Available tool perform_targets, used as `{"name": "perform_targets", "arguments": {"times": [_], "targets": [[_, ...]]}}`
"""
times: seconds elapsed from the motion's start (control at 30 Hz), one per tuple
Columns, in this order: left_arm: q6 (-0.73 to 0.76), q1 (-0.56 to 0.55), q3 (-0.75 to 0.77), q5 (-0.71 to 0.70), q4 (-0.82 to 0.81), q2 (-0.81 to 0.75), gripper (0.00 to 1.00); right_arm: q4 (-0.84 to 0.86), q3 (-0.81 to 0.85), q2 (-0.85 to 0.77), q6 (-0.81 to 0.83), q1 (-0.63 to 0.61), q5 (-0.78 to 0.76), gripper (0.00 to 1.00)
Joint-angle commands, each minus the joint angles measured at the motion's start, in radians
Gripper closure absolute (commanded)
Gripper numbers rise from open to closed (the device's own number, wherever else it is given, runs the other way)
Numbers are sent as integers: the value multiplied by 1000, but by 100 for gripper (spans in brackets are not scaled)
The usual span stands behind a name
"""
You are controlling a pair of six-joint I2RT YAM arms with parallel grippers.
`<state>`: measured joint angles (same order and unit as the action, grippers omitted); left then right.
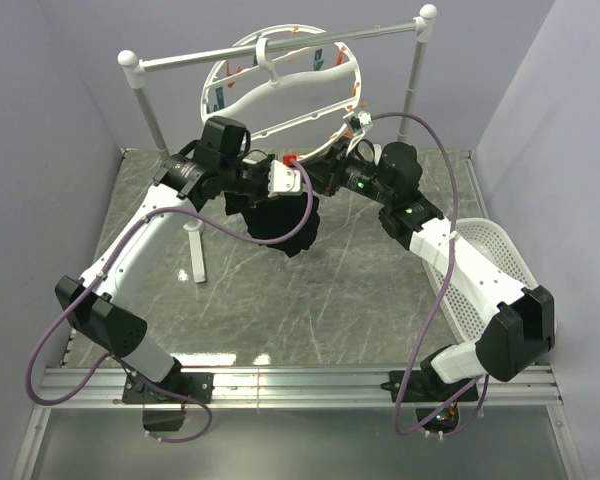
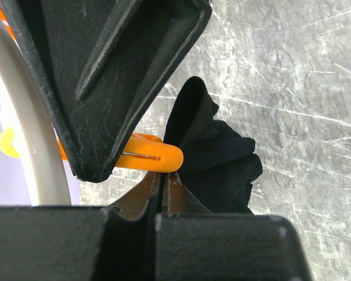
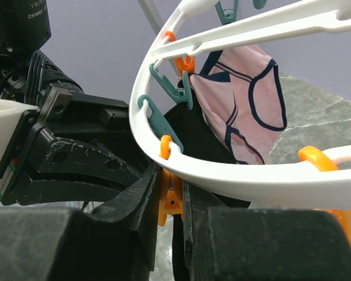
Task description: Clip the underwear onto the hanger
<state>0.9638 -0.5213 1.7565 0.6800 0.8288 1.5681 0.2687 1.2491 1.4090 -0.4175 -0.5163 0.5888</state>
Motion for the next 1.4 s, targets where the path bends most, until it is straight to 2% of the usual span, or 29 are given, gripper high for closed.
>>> {"name": "perform_targets", "arguments": {"times": [0.0,0.67,1.37], "targets": [[-13,-3,43,33,-36,-5,100,10,21,-4,19,-4,59,100],[-62,20,89,124,-22,-3,100,-19,-19,-25,189,-10,78,100],[-46,41,77,168,-40,-36,100,-31,-40,-27,269,-10,118,100]]}}
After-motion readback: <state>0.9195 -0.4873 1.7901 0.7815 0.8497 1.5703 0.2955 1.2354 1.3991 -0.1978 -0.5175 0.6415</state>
